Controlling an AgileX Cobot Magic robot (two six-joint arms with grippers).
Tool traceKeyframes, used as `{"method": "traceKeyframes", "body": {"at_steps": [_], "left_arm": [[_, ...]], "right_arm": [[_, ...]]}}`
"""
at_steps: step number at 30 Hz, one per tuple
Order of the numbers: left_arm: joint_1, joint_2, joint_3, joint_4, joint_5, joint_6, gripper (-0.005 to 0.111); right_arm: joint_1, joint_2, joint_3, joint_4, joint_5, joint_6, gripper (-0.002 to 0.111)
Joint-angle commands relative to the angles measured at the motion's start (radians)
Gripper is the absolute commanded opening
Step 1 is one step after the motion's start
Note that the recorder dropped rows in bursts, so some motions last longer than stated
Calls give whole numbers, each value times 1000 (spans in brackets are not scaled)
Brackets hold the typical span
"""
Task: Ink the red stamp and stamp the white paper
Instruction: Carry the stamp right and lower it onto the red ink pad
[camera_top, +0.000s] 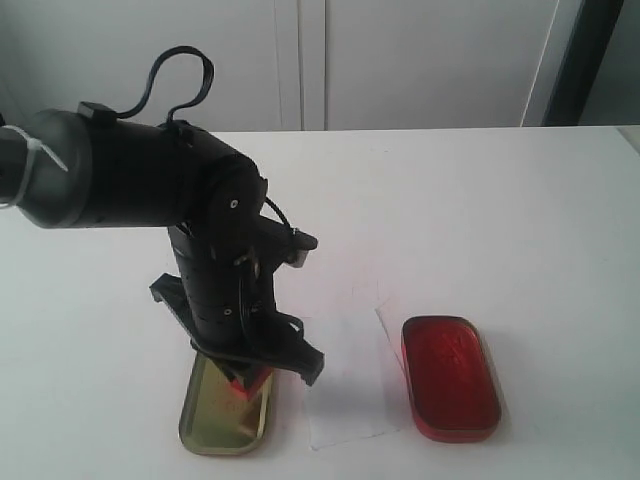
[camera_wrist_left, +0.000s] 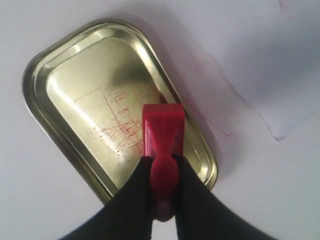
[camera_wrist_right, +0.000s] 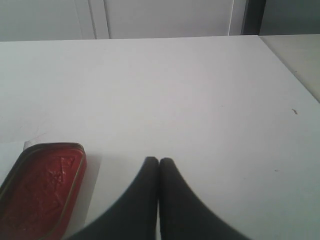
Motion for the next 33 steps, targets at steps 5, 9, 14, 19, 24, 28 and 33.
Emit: {"method": "traceKeyframes", "body": {"at_steps": [5,9,14,19,24,28,33], "left_arm": [[-5,-69,-6,-10,-38,54,0],[-5,-71,-71,-55,-3,168,0],[-5,-71,-193,-168,42,304,0],[-5,-27,-299,-205,88,353,0],[-5,47,-406,-259,150,415,0],[-9,102,-469,-282,189,434,0],[-63,179,-566,-273,231,445,0]], "right_arm": [[-3,-6,5,-8,-16,5,0],[-3,-6,5,-8,-16,5,0],[-3,-6,5,-8,-16,5,0],[-3,-6,5,-8,-16,5,0],[-3,-6,5,-8,-16,5,0],[-3,-6,5,-8,-16,5,0],[-3,-6,5,-8,-16,5,0]]}}
